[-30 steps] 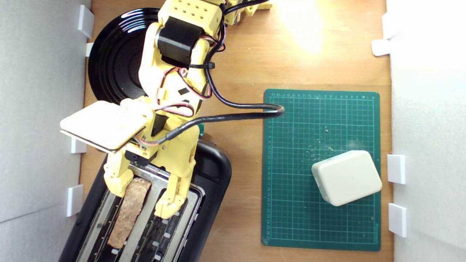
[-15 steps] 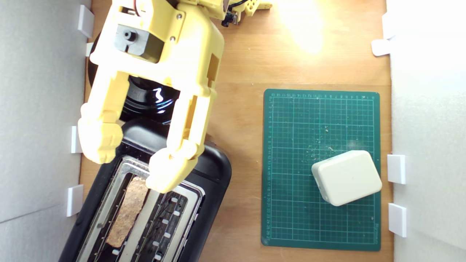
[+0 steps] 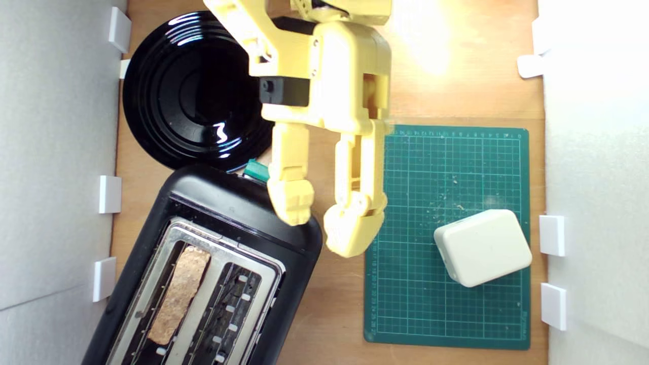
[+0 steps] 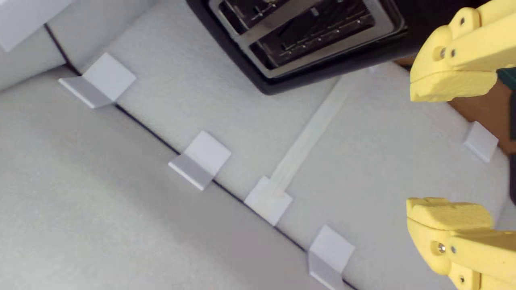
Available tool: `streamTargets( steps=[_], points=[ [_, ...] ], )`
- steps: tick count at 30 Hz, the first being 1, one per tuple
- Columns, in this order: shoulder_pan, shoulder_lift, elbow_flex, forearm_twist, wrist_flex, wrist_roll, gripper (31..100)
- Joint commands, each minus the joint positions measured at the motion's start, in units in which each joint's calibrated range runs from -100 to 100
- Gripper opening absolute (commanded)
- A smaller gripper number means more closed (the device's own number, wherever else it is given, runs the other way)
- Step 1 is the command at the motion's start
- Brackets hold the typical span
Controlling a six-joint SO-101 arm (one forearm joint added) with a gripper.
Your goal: Pick bread and place in toaster
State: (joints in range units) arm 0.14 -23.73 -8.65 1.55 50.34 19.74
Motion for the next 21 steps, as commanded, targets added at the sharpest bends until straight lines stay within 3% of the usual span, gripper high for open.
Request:
streamTargets(
  steps=[1, 10, 15, 21],
  points=[
    [-3.9, -7.4, 10.3, 0.3, -0.8, -3.2, 84.1],
    [-11.8, -21.1, 35.0, 0.3, -0.8, -6.7, 81.8],
    [-16.0, -30.4, 49.7, 0.3, -0.8, -6.4, 73.1],
    [-17.1, -42.7, 68.1, 0.3, -0.8, -6.2, 60.9]
  ],
)
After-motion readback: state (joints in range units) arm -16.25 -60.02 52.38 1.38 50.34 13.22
